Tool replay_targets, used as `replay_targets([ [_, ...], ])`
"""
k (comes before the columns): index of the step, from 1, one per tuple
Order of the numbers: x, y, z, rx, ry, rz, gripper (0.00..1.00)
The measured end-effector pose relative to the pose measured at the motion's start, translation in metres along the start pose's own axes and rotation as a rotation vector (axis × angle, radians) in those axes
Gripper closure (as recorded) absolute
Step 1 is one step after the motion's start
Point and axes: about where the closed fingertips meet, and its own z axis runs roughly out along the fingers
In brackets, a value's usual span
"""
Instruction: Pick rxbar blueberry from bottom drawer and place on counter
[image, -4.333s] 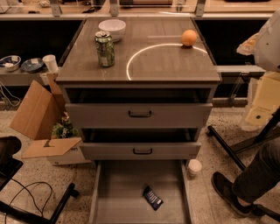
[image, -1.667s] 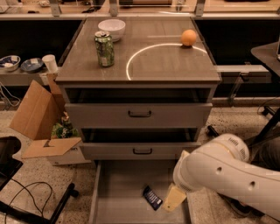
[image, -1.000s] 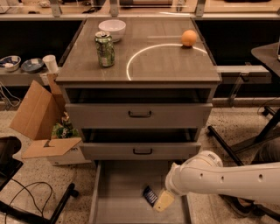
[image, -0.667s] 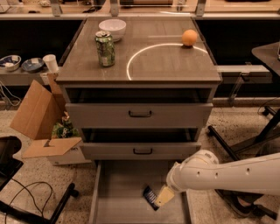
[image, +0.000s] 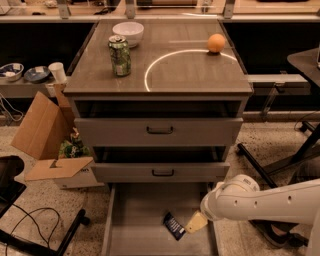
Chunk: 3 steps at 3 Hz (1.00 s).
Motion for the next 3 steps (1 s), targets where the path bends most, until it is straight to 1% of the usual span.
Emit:
replay_targets([
  [1,-0.002,-0.005,0.039,-0.011,0.05,-0.031,0.0],
  [2,0.007,-0.021,0.127,-0.001,0.142,-0.038,0.0],
  [3,0.016,-0.023,0.173,0.006,0.175,-0.021,0.0],
])
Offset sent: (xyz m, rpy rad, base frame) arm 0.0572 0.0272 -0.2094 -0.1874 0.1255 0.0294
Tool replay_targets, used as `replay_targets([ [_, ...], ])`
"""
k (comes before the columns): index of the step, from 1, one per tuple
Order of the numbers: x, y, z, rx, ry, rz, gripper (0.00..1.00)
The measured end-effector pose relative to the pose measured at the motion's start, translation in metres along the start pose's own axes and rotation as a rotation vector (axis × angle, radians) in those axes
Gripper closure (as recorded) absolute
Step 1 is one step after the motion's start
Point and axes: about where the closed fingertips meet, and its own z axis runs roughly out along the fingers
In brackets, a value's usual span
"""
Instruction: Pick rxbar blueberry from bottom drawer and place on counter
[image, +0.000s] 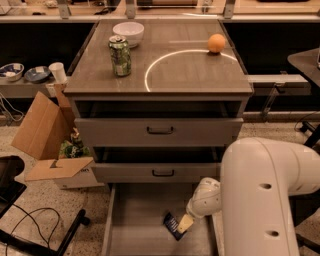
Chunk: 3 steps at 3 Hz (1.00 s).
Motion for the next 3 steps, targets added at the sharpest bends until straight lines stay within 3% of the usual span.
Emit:
replay_targets([
  [1,0.003,0.003,0.044,-0.002,0.0,0.045,0.0],
  [3,0.0,0.033,0.113,-0.071,-0.039,0.107,0.0],
])
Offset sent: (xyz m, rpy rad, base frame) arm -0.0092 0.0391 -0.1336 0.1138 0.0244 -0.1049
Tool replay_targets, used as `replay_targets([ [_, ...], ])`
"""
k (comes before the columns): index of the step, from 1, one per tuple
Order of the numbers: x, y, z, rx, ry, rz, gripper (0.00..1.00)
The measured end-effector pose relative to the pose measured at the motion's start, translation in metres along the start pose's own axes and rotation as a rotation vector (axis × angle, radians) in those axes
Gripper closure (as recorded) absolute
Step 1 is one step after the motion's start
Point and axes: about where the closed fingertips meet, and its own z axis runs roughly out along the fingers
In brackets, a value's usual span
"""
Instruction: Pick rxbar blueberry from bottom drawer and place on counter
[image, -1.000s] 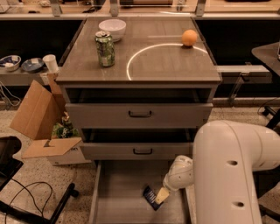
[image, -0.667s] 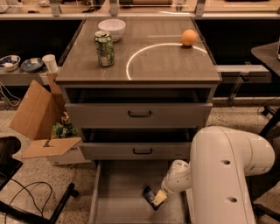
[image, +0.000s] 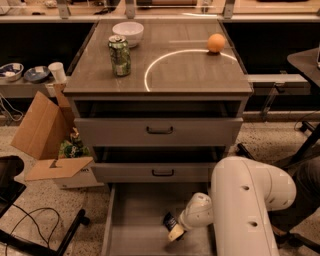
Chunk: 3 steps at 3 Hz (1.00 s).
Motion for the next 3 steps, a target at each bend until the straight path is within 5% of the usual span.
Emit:
replay_targets([
  [1,-0.004,0.023,0.027,-0.054,-0.013,0.024,0.0],
  [3,-0.011,0.067,0.058,-0.145,-0.023,0.053,0.41],
])
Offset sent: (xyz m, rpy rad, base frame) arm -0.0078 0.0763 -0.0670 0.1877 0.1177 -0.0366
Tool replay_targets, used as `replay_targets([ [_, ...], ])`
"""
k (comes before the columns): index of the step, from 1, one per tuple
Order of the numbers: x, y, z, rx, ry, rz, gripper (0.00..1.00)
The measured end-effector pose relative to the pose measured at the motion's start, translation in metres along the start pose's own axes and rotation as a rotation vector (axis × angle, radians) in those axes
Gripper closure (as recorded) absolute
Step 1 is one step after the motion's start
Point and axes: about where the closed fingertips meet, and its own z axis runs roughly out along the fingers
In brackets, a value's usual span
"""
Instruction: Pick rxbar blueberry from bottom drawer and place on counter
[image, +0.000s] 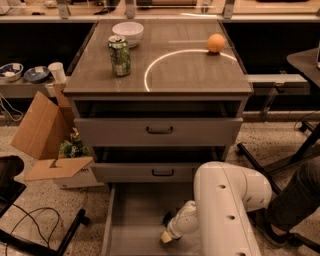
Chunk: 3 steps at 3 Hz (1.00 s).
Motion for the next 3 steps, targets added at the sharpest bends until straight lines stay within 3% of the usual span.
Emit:
replay_targets([
  [2,-0.0017,0.0014,-0.0071,0.0,0.0,0.0,0.89],
  [3,-0.0018,0.0034,-0.0149,0.004,0.006,-0.017,1.0],
])
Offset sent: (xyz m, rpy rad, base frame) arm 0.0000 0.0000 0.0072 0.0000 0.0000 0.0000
